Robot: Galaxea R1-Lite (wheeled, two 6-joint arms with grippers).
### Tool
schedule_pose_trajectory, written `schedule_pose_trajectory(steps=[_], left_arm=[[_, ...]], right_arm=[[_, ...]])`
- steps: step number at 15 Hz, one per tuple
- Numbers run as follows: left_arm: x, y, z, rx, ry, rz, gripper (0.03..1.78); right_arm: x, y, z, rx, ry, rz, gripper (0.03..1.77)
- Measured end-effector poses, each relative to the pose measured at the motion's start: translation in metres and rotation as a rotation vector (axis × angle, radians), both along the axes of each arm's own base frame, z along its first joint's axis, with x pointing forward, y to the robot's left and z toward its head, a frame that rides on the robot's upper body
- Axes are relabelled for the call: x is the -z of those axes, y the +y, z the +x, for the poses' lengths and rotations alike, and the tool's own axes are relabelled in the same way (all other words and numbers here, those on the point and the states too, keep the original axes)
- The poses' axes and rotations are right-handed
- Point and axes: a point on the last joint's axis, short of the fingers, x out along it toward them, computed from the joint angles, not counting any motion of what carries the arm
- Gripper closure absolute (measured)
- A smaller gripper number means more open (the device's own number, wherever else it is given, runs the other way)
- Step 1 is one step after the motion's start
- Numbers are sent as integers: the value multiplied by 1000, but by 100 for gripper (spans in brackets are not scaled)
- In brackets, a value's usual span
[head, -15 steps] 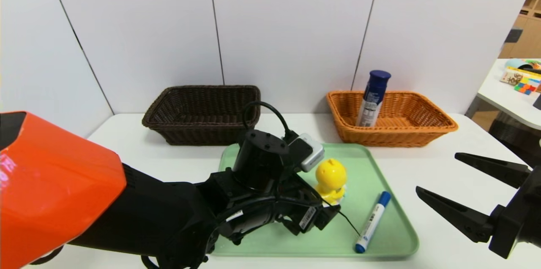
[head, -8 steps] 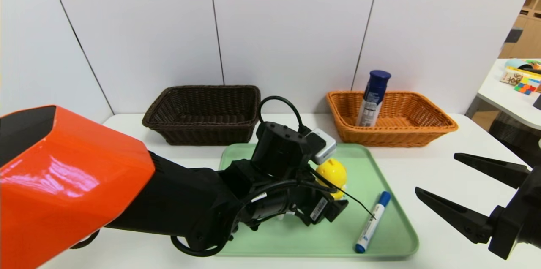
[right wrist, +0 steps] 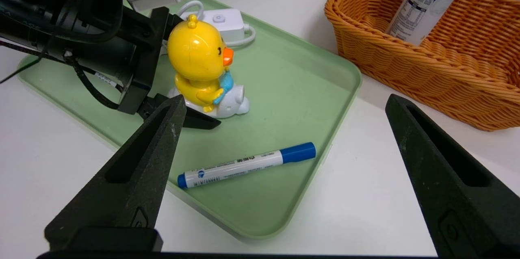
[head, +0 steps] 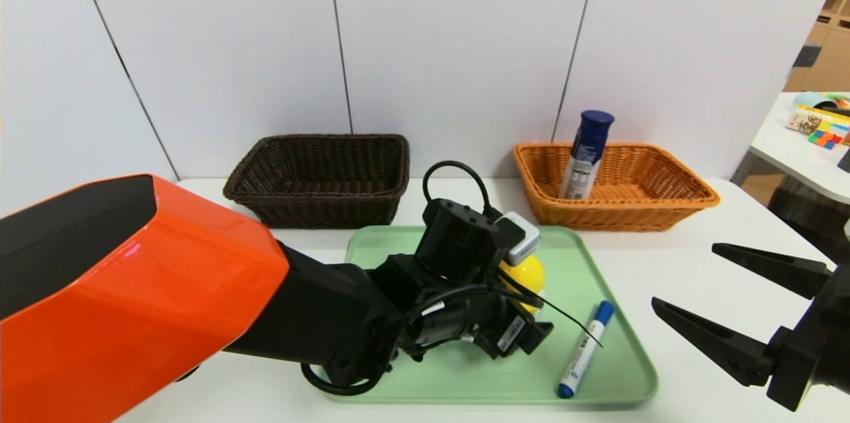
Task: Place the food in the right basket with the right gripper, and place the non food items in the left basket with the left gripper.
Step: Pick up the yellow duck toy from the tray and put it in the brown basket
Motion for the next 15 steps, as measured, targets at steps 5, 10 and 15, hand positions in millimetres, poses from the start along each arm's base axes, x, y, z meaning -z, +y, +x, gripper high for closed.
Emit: schedule_pose_trajectory(steps=[5,10,15], left_arm=[[7,-6,5,-2,7,10,12],[10,-8,7,-3,6,9,47],[7,-8,7,-6,-1,-2,104]], right_arm=[[0,1,0,-6,0,-5,11],[2,0,-1,-7,3,-6,11],[4,0,-2,-10,7,-12,11]])
